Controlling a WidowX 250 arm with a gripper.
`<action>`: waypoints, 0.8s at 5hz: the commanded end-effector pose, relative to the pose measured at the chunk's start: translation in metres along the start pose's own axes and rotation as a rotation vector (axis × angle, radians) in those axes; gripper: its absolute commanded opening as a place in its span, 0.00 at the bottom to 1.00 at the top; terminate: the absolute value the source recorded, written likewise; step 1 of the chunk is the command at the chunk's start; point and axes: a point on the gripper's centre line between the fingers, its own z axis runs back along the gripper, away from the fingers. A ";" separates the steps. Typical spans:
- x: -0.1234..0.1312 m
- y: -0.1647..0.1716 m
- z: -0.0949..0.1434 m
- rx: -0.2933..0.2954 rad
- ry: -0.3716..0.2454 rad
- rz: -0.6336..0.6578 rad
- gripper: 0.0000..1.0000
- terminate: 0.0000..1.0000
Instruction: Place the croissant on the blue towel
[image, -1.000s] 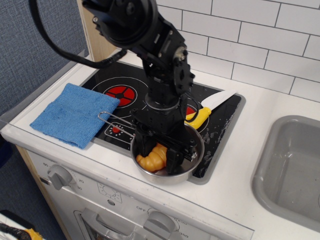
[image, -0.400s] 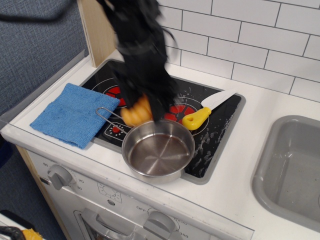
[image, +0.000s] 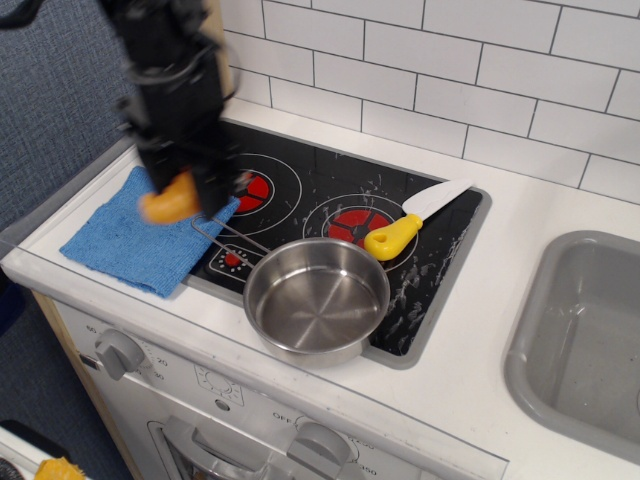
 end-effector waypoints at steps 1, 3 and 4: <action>-0.013 0.067 -0.013 0.077 0.033 0.127 0.00 0.00; -0.014 0.056 -0.018 0.057 0.038 0.072 0.00 0.00; -0.015 0.048 -0.020 0.046 0.033 0.040 0.00 0.00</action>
